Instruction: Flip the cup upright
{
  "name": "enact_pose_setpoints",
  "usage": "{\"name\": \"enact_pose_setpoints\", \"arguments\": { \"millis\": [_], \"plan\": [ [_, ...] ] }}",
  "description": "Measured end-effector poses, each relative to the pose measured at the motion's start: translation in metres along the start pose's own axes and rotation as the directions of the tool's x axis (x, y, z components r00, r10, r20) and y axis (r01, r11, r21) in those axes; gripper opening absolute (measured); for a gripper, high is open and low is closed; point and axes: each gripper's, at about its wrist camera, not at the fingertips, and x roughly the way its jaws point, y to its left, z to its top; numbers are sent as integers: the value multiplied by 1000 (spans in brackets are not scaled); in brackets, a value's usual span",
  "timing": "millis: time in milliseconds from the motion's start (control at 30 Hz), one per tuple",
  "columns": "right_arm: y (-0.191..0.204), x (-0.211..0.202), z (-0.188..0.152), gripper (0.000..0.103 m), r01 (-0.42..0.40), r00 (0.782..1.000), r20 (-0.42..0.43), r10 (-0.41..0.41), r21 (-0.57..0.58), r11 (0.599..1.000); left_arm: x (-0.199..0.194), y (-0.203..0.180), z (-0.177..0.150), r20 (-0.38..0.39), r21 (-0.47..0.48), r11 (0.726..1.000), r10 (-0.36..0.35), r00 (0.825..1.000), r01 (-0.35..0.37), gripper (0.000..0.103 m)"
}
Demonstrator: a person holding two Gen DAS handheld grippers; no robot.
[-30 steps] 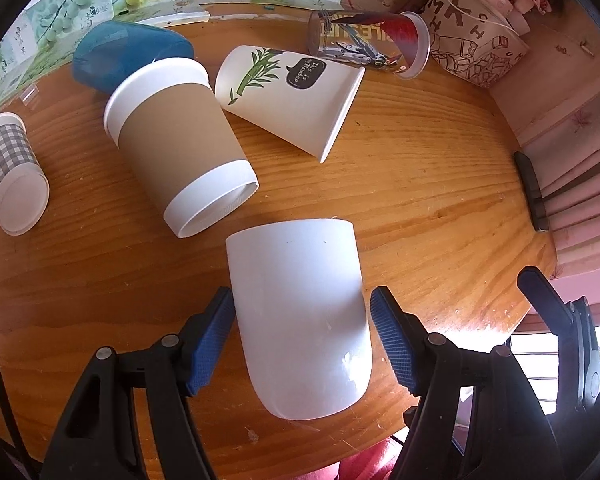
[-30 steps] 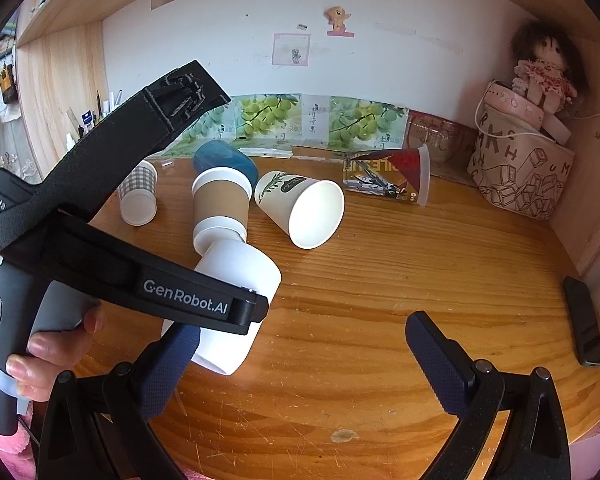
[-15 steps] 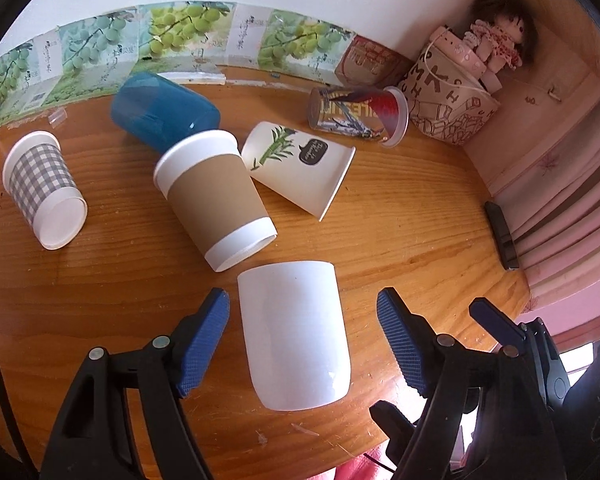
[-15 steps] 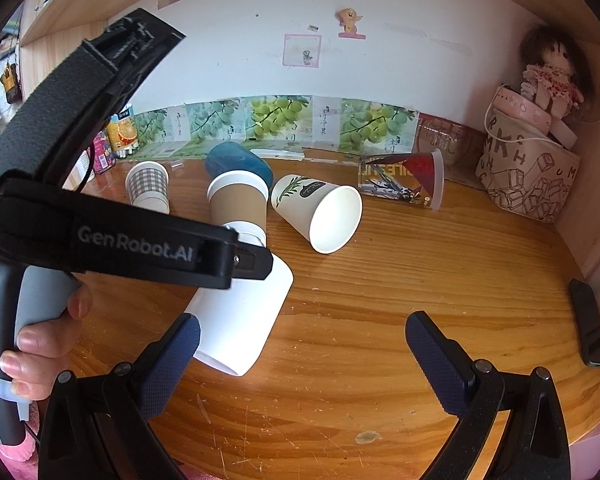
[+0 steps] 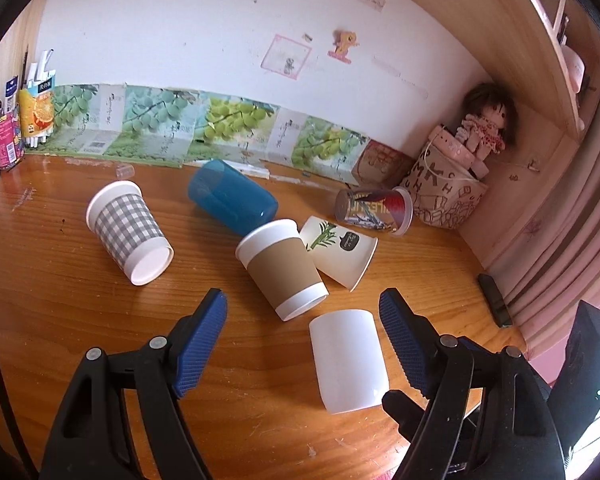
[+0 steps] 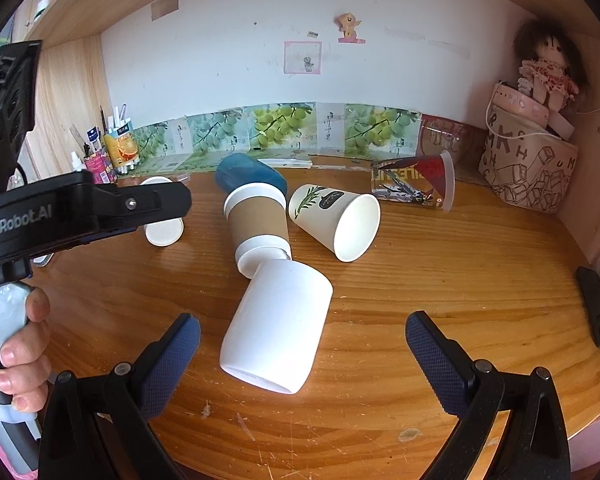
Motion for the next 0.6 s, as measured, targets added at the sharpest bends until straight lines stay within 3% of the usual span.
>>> {"name": "enact_pose_setpoints", "arguments": {
  "millis": [300, 600],
  "plan": [
    [9, 11, 3, 103, -19, 1000, 23, 18, 67, 998, -39, 20, -15, 176, 45, 998, 38, 984, -46, 82],
    [6, 35, 10, 103, -35, 999, 7, 35, 127, 991, -41, 27, -33, 172, 88, 995, 40, 984, -56, 82]
  ]
}}
